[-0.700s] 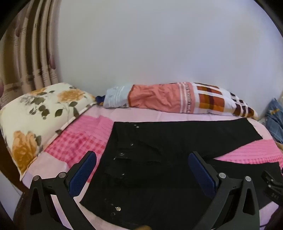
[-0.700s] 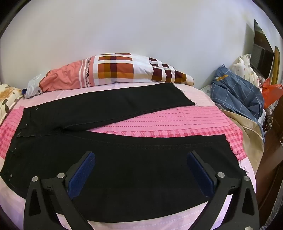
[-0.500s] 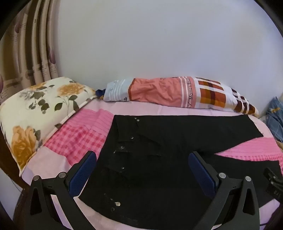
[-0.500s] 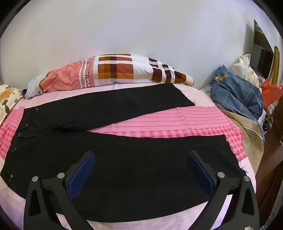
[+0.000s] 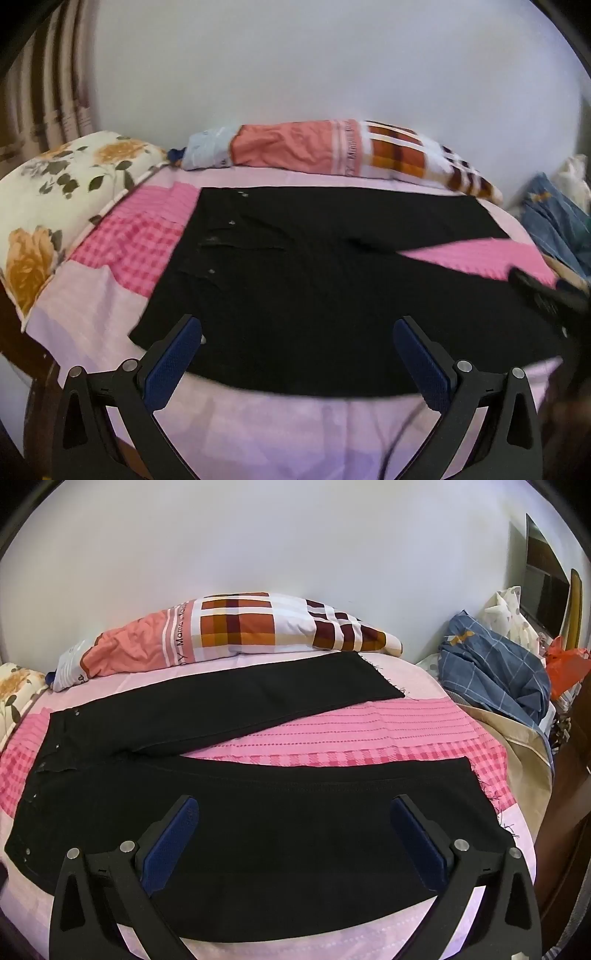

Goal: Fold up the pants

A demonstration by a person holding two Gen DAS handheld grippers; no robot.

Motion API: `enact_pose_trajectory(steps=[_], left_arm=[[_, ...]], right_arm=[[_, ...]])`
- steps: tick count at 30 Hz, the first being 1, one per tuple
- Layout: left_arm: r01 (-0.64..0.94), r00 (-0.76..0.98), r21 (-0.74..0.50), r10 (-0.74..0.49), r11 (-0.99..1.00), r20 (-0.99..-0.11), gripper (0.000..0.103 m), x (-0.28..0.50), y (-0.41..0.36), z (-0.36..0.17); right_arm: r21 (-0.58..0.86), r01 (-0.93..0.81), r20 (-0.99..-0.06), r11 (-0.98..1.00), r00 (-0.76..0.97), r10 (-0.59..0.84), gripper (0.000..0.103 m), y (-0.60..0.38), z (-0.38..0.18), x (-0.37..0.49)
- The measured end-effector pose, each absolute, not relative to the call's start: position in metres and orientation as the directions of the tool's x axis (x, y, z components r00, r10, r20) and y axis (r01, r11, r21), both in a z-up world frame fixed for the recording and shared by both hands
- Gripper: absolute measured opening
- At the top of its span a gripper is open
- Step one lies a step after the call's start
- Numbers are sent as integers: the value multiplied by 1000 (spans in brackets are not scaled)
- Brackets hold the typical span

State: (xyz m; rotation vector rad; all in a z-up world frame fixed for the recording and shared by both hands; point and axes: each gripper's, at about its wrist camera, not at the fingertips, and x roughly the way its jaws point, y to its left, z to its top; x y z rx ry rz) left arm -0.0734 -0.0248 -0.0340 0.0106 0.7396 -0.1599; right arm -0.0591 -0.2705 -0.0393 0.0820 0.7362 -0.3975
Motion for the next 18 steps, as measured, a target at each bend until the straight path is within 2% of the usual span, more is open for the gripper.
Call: enact_pose_trajectory(steps=[7,12,18], left_arm=[[112,765,-18,-98,994,-636,103,-96,-22,-28],[196,738,-149,-246,969,-628,103,-96,-14,-26],[219,737,-171,-278,961,-617,103,-95,-20,-22]], right_arm=[[-57,381,-672,923,669,-317,103,-276,-38,-59],[-60,381,-673,922,667,-319,103,-276,-38,-58],[-65,384,-677,921,661,-323,103,-276,-41,-57]])
